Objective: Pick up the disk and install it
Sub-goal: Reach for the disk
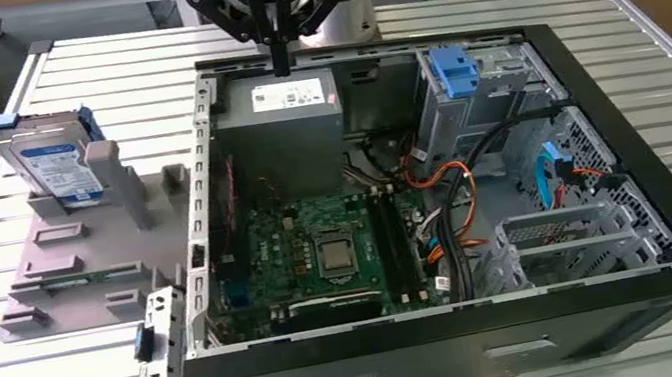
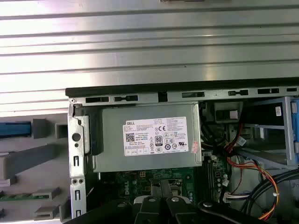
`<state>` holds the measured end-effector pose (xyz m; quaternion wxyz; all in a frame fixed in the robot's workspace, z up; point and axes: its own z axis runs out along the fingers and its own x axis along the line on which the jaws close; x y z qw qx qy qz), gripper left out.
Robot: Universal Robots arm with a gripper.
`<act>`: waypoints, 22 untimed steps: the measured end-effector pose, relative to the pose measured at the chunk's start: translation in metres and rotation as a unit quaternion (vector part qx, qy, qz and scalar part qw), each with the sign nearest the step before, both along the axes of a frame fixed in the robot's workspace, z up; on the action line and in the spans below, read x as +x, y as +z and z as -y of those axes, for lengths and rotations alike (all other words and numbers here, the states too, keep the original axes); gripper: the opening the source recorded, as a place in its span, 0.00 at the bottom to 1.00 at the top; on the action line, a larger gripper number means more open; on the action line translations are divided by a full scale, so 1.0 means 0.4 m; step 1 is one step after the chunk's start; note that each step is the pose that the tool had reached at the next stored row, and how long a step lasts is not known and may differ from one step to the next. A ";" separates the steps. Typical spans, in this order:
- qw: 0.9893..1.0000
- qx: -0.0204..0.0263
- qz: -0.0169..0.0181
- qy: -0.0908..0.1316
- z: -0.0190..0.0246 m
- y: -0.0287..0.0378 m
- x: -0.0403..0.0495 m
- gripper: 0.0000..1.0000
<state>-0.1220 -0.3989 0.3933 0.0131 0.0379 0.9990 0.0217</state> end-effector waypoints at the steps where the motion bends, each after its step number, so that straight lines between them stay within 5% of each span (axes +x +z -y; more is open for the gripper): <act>1: 1.000 0.000 0.000 0.000 0.000 0.000 0.000 0.11; 12: 1.000 0.000 0.000 0.000 0.000 0.000 -0.004 0.11; 22: 1.000 0.000 0.002 0.000 0.000 0.000 -0.037 0.11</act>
